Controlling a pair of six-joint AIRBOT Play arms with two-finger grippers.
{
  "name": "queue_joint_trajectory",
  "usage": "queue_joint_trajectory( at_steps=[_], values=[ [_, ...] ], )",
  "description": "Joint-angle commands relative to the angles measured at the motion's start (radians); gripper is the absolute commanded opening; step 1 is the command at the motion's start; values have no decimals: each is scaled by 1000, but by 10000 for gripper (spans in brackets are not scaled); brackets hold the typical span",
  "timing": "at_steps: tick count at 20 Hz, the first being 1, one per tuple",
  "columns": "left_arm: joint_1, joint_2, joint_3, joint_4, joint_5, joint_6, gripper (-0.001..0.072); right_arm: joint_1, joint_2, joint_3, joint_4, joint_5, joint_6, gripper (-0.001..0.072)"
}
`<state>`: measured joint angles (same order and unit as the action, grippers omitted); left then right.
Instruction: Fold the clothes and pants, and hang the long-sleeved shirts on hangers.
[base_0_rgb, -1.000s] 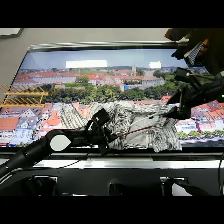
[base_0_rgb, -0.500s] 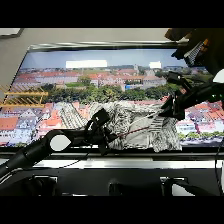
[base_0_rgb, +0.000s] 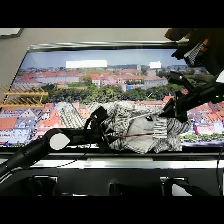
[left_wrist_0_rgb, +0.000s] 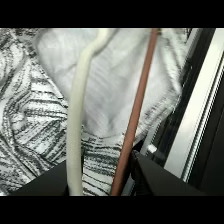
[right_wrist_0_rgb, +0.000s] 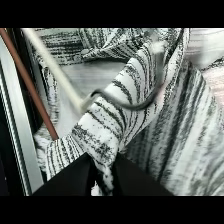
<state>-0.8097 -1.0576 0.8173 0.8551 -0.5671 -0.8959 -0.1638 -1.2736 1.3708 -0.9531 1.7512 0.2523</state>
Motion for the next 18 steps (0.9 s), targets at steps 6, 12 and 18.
queue_joint_trajectory(
  at_steps=[6, 12, 18],
  values=[
    [105, 12, 0, 1, 11, -262, 609, 0, 104, 0, -60, -23, 25, 36],
    [352, 127, -2, 10, -132, -502, 605, 0, 135, 0, -73, -57, 49, 35],
    [317, 164, -103, 14, -182, -583, 604, 0, 135, 0, -81, -84, 93, 35]
  ],
)
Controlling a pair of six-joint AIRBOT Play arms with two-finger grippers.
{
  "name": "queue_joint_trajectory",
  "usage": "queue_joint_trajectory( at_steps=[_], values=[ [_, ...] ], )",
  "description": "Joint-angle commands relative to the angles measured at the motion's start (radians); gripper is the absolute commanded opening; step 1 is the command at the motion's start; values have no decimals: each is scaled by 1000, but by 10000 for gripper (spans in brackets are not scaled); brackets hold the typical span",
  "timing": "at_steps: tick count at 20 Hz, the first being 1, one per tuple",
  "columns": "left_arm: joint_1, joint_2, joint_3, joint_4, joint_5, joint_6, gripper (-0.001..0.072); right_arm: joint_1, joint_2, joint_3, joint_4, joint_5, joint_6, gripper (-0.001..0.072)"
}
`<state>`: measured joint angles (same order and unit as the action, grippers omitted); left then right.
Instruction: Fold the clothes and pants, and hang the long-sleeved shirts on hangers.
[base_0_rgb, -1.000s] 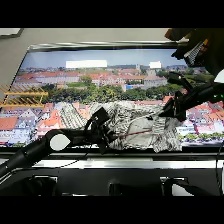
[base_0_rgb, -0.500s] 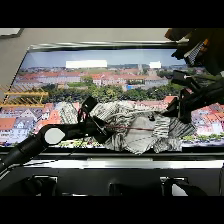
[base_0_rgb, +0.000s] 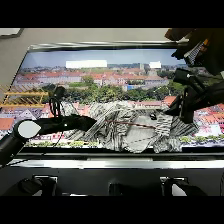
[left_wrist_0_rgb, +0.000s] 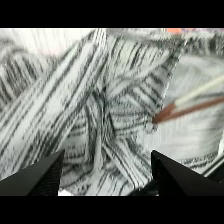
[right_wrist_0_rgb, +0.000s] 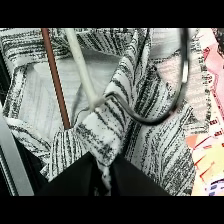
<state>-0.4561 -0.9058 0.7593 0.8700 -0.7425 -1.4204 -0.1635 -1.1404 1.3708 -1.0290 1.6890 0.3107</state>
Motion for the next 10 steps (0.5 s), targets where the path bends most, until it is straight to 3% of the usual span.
queue_joint_trajectory(
  at_steps=[1, 6, 10],
  values=[
    [-106, 5, -64, 0, 71, -58, 604, 0, 2, 0, -5, -24, 42, 36],
    [-423, -165, -71, 1, 477, -91, 603, 0, 2, 0, -5, -23, 42, 36],
    [-508, -299, -44, 1, 630, -98, 602, 0, 2, 0, -5, -24, 42, 37]
  ],
)
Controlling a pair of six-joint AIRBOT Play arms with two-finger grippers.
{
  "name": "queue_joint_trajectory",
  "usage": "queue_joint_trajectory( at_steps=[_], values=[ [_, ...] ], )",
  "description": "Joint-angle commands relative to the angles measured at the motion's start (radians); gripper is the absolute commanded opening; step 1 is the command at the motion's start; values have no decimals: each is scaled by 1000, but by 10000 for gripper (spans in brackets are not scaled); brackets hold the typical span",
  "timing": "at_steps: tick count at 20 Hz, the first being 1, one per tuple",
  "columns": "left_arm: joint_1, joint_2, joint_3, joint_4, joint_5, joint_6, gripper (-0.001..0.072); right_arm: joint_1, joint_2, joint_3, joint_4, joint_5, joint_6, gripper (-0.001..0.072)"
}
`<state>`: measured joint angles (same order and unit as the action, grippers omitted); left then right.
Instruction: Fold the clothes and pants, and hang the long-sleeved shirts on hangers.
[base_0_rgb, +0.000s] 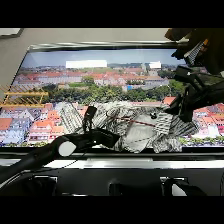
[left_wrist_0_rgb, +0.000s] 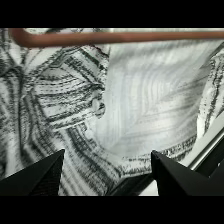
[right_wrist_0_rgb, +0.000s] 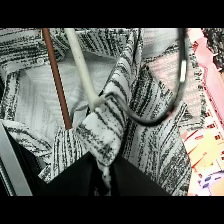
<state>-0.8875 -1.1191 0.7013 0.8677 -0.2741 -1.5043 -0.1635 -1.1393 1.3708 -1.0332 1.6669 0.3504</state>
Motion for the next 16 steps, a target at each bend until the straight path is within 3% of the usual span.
queue_joint_trajectory(
  at_steps=[1, 12, 16],
  values=[
    [-82, -111, 31, 3, 180, -14, 602, 0, 1, 0, 0, -2, 2, 37],
    [-82, -324, 176, 3, 276, -15, 557, 0, 1, 0, 0, -24, 2, 37],
    [-78, -373, 206, 2, 307, -16, 118, 0, 1, 0, 0, -24, 18, 37]
  ],
)
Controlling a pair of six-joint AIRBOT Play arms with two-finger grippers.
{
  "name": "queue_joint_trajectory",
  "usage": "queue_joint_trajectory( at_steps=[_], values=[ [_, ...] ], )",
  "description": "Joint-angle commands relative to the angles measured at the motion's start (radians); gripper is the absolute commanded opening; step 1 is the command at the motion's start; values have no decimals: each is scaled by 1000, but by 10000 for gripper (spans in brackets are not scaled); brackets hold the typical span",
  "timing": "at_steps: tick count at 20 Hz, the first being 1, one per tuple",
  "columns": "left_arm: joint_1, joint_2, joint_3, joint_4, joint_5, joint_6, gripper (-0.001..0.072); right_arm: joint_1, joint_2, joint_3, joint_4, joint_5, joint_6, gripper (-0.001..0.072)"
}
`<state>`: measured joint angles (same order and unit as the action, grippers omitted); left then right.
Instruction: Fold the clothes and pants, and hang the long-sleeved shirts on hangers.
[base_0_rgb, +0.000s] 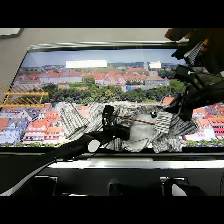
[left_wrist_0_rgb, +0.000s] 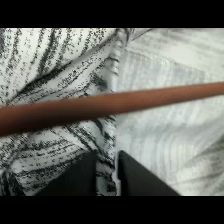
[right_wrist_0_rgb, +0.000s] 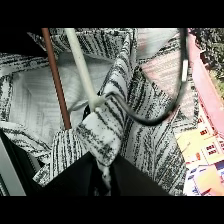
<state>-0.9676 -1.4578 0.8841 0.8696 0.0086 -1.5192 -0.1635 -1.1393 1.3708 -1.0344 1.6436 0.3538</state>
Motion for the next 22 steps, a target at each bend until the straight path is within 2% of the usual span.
queue_joint_trajectory(
  at_steps=[1, 6, 12, 18, 22],
  values=[
    [2, -34, 24, 0, 26, 0, 50, 0, 1, 0, 1, -2, 28, 37],
    [29, -2, 27, 0, 12, 0, 34, 0, 33, 0, 1, -1, 36, 37],
    [71, 58, 27, 0, -83, 0, 32, 0, 40, 0, -4, -9, 65, 37],
    [251, 122, 42, 1, -255, 1, 32, 0, 55, 0, -18, -15, 118, 36],
    [328, 116, 92, 1, -316, 95, 33, 0, 80, 0, -18, -15, 133, 36]
  ],
)
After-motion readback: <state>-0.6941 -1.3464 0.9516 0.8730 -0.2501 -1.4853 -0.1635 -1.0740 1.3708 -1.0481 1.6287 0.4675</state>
